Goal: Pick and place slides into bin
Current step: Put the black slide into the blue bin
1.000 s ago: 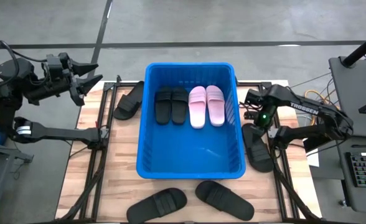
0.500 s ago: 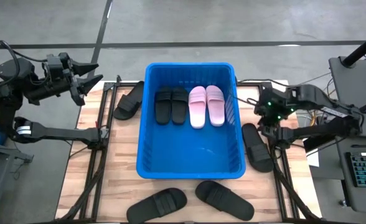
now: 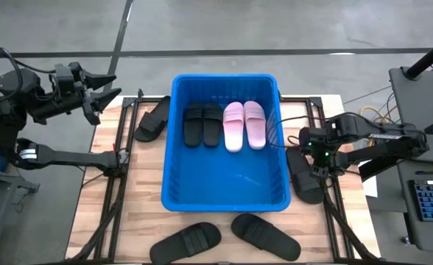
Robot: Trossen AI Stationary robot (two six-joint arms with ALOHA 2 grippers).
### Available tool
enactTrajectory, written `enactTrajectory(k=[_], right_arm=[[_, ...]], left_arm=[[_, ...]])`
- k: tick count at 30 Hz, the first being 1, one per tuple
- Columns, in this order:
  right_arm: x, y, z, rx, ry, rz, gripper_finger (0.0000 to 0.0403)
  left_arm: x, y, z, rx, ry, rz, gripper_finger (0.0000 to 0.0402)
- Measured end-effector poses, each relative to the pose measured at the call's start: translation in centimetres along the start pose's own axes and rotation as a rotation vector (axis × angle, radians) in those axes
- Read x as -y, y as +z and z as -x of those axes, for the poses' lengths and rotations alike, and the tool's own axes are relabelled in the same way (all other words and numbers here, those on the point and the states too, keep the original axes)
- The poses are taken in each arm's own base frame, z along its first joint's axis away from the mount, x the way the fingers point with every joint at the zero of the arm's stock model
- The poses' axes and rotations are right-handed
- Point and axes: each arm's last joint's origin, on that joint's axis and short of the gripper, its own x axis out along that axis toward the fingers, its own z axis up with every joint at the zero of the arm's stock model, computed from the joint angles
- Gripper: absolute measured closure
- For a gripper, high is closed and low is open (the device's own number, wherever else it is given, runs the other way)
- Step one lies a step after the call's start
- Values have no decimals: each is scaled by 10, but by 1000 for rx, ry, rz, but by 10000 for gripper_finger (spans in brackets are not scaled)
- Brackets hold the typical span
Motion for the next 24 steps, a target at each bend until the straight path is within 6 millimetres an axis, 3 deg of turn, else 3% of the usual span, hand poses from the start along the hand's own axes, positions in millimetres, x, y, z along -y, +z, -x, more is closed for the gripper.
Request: enactTrajectory(k=[11, 24], right_arm=[[11, 4, -37, -35, -84, -246, 160], [15, 21, -63, -66, -97, -297, 172]], left_arm=[[-1, 0, 1, 4, 15, 1, 176], [-1, 0, 2, 5, 15, 1, 176]])
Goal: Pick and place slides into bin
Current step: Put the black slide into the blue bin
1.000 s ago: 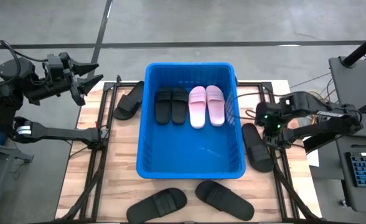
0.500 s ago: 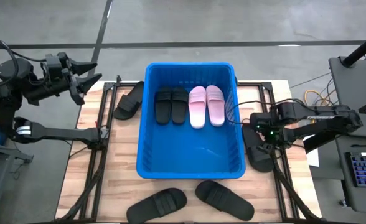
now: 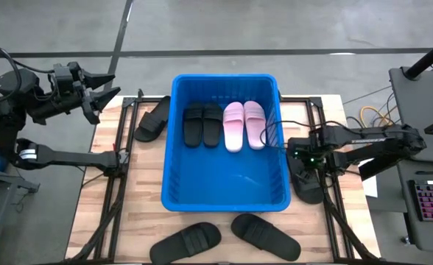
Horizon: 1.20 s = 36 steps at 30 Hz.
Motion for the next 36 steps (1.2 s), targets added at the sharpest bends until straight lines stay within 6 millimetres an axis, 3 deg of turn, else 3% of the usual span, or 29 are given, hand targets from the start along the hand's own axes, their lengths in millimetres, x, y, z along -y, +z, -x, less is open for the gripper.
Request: enactTrajectory(k=[4, 13, 28, 36], right_arm=[[-4, 13, -11, -75, -53, -24, 170], [-14, 40, -20, -95, -68, 174, 161], [-5, 45, -21, -99, -40, 306, 170], [-6, 42, -22, -155, 40, 229, 170]], left_arm=[[0, 0, 0, 0, 0, 0, 176], [1, 1, -3, 2, 6, 1, 176], [1, 2, -3, 19, 7, 6, 176], [1, 2, -4, 18, 7, 7, 176]])
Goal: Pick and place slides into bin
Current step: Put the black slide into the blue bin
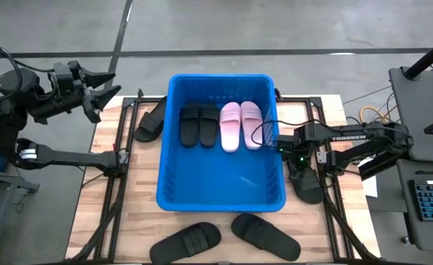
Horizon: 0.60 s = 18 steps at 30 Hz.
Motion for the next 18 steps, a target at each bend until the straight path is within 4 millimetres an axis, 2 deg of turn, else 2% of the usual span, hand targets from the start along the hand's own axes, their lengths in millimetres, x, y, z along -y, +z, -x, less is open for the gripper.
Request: enactTrajectory(k=[10, 15, 18], right_arm=[[-2, 0, 2, 7, 38, -32, 172], [-3, -6, 14, 64, 13, -16, 177], [-6, -15, 28, 130, 9, 8, 177]], left_arm=[[0, 0, 2, 4, 1, 0, 176], [0, 0, 2, 4, 1, 0, 176], [0, 0, 2, 4, 1, 0, 176]])
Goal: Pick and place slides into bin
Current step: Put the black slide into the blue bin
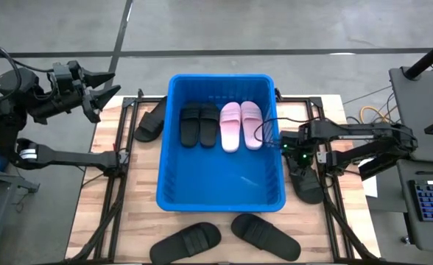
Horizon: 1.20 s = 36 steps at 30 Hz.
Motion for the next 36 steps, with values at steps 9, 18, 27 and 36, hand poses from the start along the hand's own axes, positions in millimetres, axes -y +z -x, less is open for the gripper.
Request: enactTrajectory(k=[9, 18, 27, 36], right_arm=[[18, -27, 3, -76, -100, -107, 177], [25, -11, -4, -155, -87, -172, 179], [33, 9, -15, -288, -54, -72, 179], [34, 24, -27, -345, 52, 51, 179]], left_arm=[[0, 0, -1, -2, 0, 0, 176], [1, 1, -3, 7, 0, 5, 176], [1, 5, -3, 43, -5, 15, 176], [1, 5, -2, 46, -7, 65, 176]])
